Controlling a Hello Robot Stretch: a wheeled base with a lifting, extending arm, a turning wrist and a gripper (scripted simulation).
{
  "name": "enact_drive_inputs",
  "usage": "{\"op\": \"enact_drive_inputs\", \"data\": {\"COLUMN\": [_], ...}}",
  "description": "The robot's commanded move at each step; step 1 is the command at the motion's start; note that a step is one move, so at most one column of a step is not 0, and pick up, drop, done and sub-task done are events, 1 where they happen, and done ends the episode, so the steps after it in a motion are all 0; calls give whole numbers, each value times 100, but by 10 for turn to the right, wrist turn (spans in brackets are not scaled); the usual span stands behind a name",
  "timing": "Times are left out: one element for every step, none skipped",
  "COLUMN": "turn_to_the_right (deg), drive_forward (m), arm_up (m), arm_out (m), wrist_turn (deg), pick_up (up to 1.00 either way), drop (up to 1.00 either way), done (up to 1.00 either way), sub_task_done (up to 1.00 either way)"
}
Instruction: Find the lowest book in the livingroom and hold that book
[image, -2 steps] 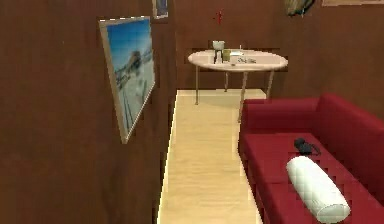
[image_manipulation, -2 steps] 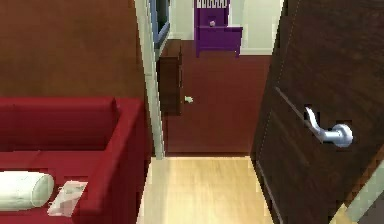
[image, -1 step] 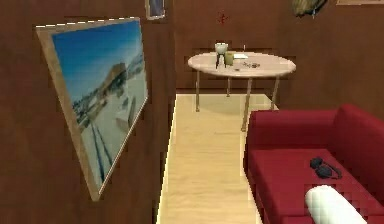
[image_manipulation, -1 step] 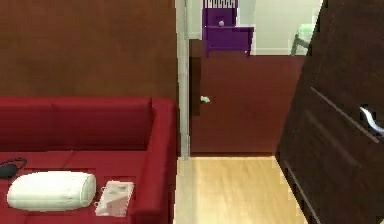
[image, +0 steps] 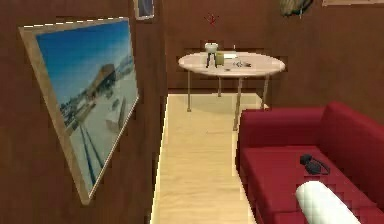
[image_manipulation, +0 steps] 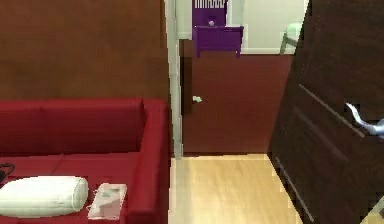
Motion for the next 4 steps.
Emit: {"op": "enact_drive_inputs", "data": {"turn_to_the_right": [0, 0, 450, 450], "drive_forward": [100, 80, 0, 0], "arm_up": [0, 0, 0, 0], "arm_out": [0, 0, 0, 0], "wrist_turn": [0, 0, 0, 0], "pick_up": [0, 0, 0, 0], "drop": [0, 0, 0, 0], "done": [0, 0, 0, 0], "sub_task_done": [0, 0, 0, 0]}}
